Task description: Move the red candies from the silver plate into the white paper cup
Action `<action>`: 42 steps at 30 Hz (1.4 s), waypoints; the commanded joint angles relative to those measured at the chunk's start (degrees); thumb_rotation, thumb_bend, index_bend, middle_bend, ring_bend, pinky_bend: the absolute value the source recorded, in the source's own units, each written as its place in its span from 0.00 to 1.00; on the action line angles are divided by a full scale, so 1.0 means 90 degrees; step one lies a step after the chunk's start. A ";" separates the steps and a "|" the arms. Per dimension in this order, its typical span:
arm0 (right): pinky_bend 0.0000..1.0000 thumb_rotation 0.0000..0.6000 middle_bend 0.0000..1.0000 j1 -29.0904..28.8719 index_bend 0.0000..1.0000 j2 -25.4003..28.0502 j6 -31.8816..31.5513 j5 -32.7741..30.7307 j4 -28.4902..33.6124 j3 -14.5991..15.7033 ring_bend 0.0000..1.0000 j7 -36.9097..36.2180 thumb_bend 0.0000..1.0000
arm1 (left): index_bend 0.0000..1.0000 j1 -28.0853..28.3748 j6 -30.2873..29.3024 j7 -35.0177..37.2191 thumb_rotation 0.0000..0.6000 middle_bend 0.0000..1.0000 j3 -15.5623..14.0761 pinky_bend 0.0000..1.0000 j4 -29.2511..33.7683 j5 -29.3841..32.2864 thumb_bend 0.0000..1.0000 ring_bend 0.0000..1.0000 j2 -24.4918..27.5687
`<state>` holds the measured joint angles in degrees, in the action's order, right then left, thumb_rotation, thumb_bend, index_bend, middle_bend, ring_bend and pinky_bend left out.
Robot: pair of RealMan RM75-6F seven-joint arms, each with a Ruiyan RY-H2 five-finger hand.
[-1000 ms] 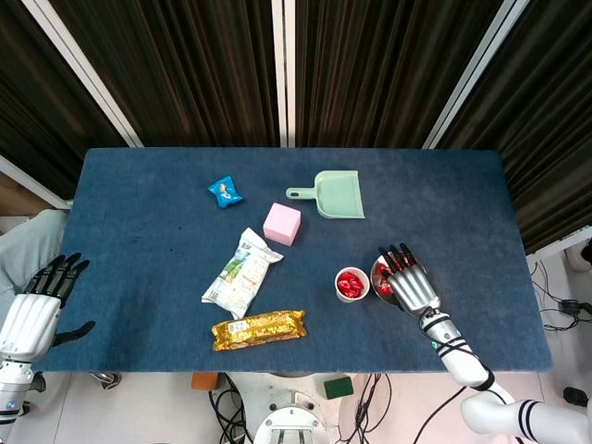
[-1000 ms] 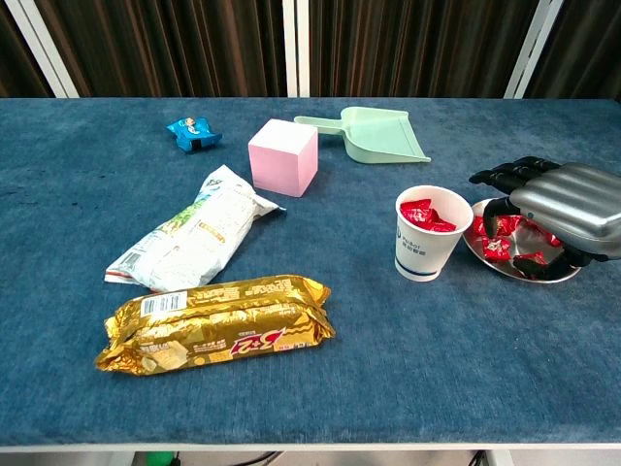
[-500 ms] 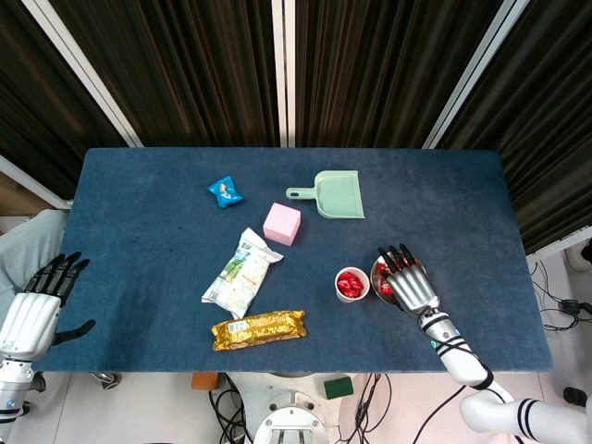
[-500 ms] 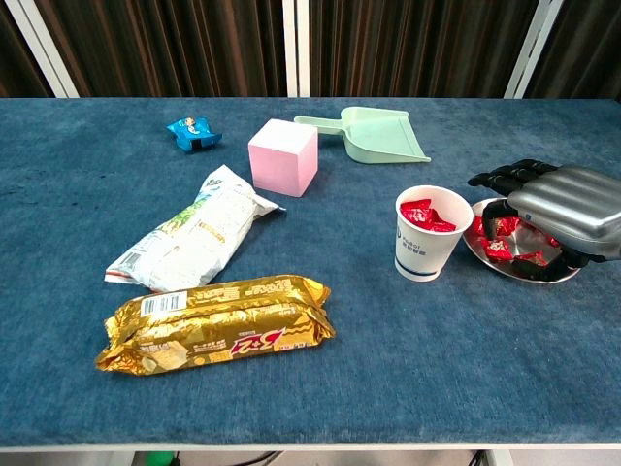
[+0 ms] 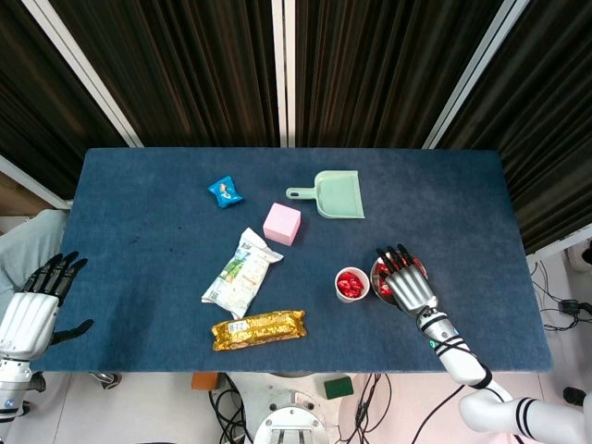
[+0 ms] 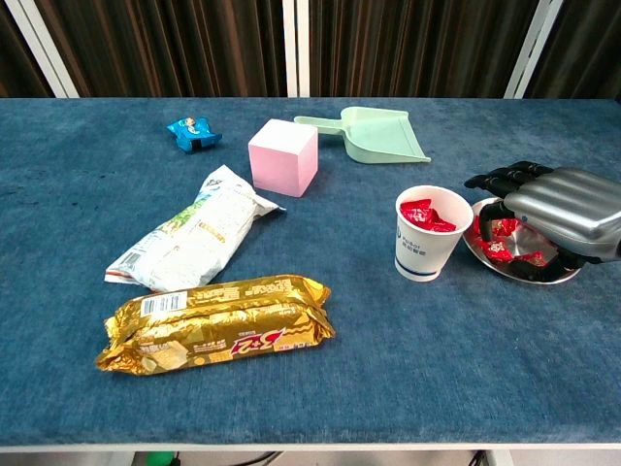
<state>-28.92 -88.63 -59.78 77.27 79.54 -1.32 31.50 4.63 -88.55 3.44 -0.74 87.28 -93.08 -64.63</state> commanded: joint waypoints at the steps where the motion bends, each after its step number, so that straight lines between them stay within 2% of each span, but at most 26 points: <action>1: 0.00 1.00 0.00 0.0003 0.40 0.0002 -0.0014 0.0007 0.0001 0.0001 0.00 -0.0002 0.37 | 0.11 -0.0007 -0.0018 0.0004 1.00 0.07 -0.0001 0.18 -0.0002 -0.0009 0.09 0.04 0.0001; 21: 0.00 1.00 0.01 -0.0044 0.44 -0.0055 0.0028 0.0057 -0.0073 0.0009 0.00 -0.0078 0.38 | 0.11 0.0000 0.0017 -0.0021 1.00 0.07 0.0004 0.18 0.0003 0.0020 0.09 0.04 -0.0005; 27: 0.00 1.00 0.01 -0.0002 0.56 -0.0064 -0.0062 0.0036 -0.0073 -0.0006 0.00 -0.0054 0.44 | 0.11 -0.0002 0.0011 -0.0018 1.00 0.07 0.0002 0.18 0.0002 0.0014 0.09 0.04 -0.0006; 32: 0.00 1.00 0.02 0.0030 0.60 -0.0034 -0.0136 0.0049 -0.0042 -0.0015 0.00 -0.0074 0.48 | 0.11 -0.0002 0.0007 -0.0032 1.00 0.07 -0.0003 0.18 0.0007 0.0000 0.09 0.04 -0.0009; 37: 0.00 1.00 0.02 0.0074 0.61 0.0073 -0.0291 0.0158 0.0064 -0.0029 0.00 -0.0192 0.48 | 0.11 -0.0004 0.0002 -0.0045 1.00 0.07 -0.0005 0.18 0.0016 -0.0006 0.09 0.04 -0.0011; 42: 0.00 1.00 0.02 0.0129 0.61 0.0347 -0.0786 0.0525 0.0482 -0.0165 0.00 -0.0509 0.48 | 0.11 0.0002 0.0015 -0.0042 1.00 0.07 -0.0003 0.18 0.0016 0.0000 0.09 0.04 -0.0010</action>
<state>-27.99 -86.64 -65.15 80.55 82.25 -2.17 28.06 4.65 -88.41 3.06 -0.76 87.43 -93.08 -64.72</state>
